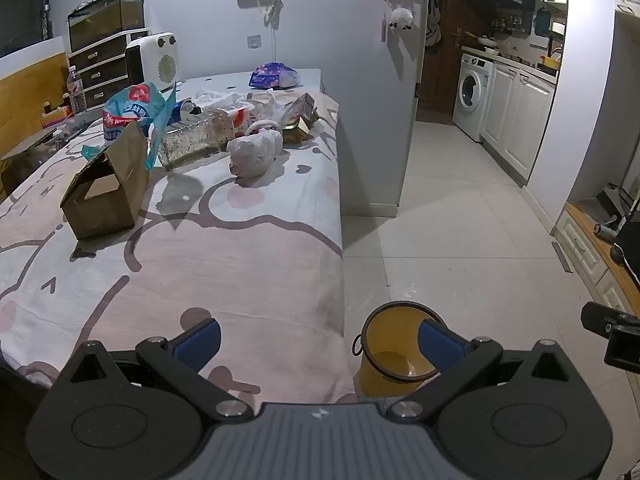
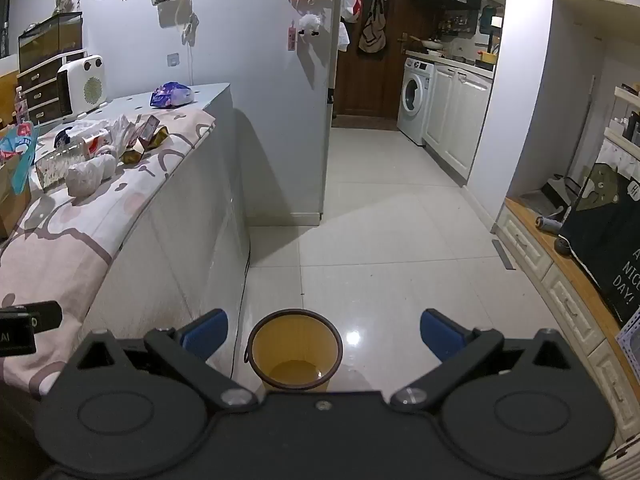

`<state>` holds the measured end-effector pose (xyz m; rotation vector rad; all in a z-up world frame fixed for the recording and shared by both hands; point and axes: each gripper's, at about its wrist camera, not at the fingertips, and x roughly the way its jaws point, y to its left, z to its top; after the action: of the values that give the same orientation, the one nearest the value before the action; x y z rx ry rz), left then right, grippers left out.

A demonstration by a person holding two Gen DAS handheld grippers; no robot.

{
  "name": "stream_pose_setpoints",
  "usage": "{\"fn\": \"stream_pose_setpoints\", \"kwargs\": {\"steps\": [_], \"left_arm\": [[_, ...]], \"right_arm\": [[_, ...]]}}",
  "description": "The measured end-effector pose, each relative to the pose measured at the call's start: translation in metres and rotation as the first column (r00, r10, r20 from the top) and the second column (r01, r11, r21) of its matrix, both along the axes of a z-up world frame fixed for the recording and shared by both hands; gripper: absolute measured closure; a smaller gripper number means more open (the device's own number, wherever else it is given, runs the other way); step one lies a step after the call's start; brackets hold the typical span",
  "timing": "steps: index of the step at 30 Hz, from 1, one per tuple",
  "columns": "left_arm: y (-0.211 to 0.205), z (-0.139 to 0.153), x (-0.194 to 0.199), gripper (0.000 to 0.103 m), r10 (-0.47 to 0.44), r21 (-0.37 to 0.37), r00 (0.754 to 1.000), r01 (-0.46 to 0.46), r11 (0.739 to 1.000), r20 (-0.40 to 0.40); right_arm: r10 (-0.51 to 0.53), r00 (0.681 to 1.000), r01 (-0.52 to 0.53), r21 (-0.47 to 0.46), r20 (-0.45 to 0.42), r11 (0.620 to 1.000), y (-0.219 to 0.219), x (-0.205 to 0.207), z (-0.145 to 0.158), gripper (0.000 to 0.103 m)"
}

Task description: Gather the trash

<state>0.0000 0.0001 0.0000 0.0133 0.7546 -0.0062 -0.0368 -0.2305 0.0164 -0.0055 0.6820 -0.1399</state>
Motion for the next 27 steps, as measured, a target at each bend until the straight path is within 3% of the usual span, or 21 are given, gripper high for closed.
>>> {"fn": "stream_pose_setpoints", "kwargs": {"steps": [27], "left_arm": [[-0.0088, 0.0037, 0.0005, 0.0, 0.004, 0.004, 1.0, -0.004, 1.0, -0.001]], "right_arm": [[0.0, 1.0, 0.0, -0.002, 0.003, 1.0, -0.0009, 0.0005, 0.0015, 0.0]]}}
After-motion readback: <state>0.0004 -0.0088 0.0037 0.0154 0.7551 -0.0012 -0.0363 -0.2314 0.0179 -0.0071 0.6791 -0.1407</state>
